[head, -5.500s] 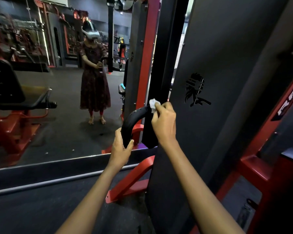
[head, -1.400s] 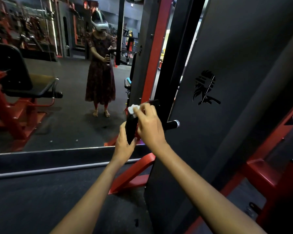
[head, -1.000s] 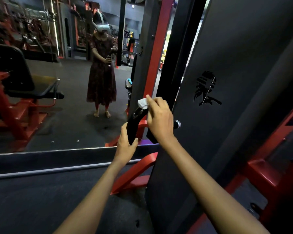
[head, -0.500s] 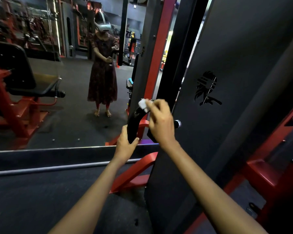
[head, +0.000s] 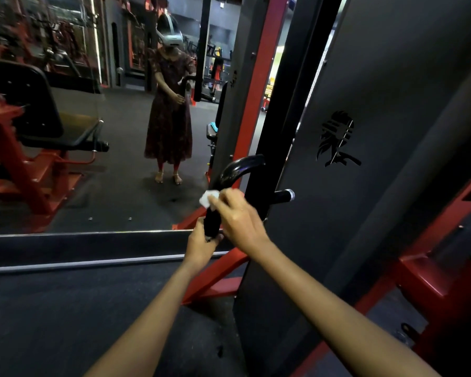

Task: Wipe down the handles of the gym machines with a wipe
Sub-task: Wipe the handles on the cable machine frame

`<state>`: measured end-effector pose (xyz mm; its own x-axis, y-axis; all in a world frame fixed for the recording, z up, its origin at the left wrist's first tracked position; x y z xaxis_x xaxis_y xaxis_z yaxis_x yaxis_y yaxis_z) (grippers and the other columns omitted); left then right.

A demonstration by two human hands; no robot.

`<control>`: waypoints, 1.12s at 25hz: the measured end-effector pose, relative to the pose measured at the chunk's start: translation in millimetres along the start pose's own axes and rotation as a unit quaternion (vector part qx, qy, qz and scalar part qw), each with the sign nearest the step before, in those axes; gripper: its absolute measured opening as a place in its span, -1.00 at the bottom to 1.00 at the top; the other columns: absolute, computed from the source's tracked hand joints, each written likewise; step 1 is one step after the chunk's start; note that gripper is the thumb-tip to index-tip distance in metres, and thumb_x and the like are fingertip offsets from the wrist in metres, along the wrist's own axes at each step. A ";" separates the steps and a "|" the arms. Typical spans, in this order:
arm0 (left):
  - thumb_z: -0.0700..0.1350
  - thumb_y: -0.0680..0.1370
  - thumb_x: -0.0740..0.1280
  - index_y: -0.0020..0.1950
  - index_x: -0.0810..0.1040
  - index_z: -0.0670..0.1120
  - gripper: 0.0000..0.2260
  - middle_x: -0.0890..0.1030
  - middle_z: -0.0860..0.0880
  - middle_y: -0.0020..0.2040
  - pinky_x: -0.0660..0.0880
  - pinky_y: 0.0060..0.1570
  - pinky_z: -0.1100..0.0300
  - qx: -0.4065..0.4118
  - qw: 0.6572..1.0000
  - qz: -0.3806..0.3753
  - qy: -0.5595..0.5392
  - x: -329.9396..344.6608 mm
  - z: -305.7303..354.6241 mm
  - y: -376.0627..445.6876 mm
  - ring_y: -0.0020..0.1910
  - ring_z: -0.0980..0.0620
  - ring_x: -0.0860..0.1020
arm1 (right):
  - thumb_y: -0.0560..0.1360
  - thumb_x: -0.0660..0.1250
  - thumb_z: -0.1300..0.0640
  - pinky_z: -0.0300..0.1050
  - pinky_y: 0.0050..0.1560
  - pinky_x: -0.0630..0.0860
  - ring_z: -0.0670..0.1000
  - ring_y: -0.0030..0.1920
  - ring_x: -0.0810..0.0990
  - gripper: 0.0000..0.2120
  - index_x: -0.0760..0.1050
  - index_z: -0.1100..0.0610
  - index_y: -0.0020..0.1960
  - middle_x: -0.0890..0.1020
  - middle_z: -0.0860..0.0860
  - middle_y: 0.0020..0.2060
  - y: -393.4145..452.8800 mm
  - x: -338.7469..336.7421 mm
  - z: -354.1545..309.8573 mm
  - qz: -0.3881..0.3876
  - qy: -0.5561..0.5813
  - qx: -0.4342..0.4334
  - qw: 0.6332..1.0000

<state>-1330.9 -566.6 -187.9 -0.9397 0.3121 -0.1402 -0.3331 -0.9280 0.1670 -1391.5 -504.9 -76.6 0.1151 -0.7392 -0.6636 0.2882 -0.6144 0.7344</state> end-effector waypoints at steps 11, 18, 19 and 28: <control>-0.33 0.49 0.37 0.25 0.39 -0.07 -0.60 0.58 0.02 -0.05 0.46 -0.15 0.39 0.005 0.999 -0.004 -0.043 1.3 -23.6 0.7 -0.05 0.05 0.57 | 0.49 0.22 0.25 -0.14 -0.36 0.45 0.09 -0.18 0.46 -0.72 0.52 0.29 0.16 0.55 0.13 -0.11 -3.2 16.8 -3.6 0.008 -0.113 -0.012 0.994; -0.39 0.48 0.34 0.29 0.39 -0.20 -0.60 0.57 -0.06 0.00 0.49 -0.06 0.31 -0.005 0.999 -0.010 -0.048 2.0 -28.3 1.5 0.00 0.00 0.56 | 0.35 0.25 0.33 -0.05 -0.38 0.51 0.11 -0.21 0.48 -0.68 0.51 0.31 0.10 0.50 0.14 -0.17 -34.9 35.5 -4.8 -0.065 -0.013 -0.059 0.996; -0.37 0.48 0.35 0.30 0.39 -0.15 -0.58 0.58 -0.06 0.01 0.51 -0.02 0.26 -0.006 0.998 -0.014 -0.059 1.8 -27.3 1.0 0.00 0.03 0.57 | 0.37 0.23 0.32 -0.07 -0.39 0.52 0.12 -0.21 0.51 -0.68 0.51 0.32 0.11 0.48 0.13 -0.16 -28.3 26.9 -2.6 -0.035 0.003 -0.036 0.999; -0.42 0.44 0.36 0.16 0.45 -0.18 -0.66 0.57 0.02 -0.15 0.44 -0.10 0.17 -0.001 0.999 -0.007 -0.040 1.4 -34.8 4.2 -0.21 0.25 0.53 | 0.34 0.28 0.31 -0.07 -0.42 0.46 0.09 -0.23 0.45 -0.76 0.57 0.32 -0.02 0.52 0.13 -0.25 -36.1 36.1 -13.5 -0.102 -0.026 -0.048 0.993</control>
<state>-1330.9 -577.1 -221.3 -0.9378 0.3412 -0.0638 -0.3471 -0.9233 0.1641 -1384.9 -505.7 -129.1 -0.0029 -0.6167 -0.7872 0.3895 -0.7257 0.5672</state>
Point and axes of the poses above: each hand's wrist, its own y-axis towards the middle knuckle, its own x-axis out of the palm, z = x × y, the point moved 4 cm from there along y, towards the middle knuckle
